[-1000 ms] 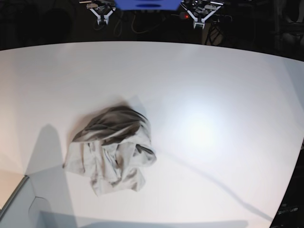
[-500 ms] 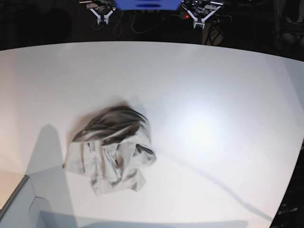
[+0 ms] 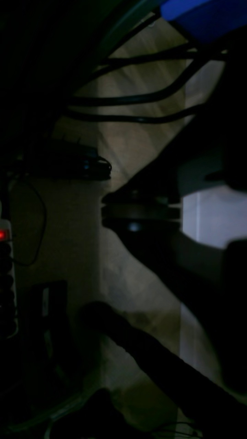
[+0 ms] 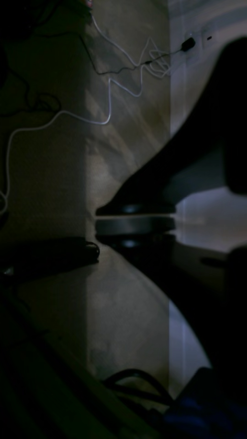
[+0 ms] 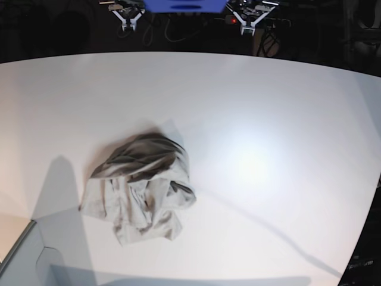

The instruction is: Layout the t-shirt on the table in an organized manner, then fold the t-shirt properly

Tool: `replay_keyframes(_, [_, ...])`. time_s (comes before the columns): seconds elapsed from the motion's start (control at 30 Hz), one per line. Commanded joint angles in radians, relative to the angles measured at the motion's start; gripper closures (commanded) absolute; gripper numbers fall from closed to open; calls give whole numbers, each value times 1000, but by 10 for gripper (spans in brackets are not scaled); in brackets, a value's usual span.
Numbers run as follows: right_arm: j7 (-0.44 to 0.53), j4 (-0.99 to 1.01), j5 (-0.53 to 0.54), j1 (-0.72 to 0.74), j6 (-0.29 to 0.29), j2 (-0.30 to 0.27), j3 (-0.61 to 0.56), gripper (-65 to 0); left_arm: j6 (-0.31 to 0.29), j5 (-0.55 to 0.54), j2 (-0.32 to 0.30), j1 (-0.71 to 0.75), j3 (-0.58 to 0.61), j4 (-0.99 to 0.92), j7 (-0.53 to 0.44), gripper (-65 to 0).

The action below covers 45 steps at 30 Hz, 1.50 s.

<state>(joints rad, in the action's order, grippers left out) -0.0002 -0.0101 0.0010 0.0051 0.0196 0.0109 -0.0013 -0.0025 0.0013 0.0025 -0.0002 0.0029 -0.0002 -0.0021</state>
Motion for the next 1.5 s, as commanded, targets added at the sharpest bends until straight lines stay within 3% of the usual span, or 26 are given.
replay_keyframes(0.0, [-4,2,3,-3,-25,-4,-1,0,6,-5,-3,2,1,0,-3,0])
replay_keyframes(0.23, [-4,2,3,-3,-25,-4,-1,0,6,-5,-32,12,1,0,-3,0])
replay_keyframes(0.63, [-4,2,3,-6,-25,-4,-3,0,6,-7,-31,52,-1,4,-5,0])
replay_keyframes(0.97, [-1,-38,3,-61,-25,-9,-3,0,2,-10,-29,50,-4,4,-6,0])
replay_keyframes(1.1, [-7,-118,3,-153,-25,-22,-3,0,0,-27,-31,108,-2,15,-8,0])
replay_keyframes(1.23, [-2,-236,3,-259,-25,-41,-4,0,-1,-30,-55,253,-2,196,-8,0])
replay_keyframes(1.47, [-7,-621,3,-500,-25,-61,-4,0,-3,-30,-101,607,-2,790,-5,0])
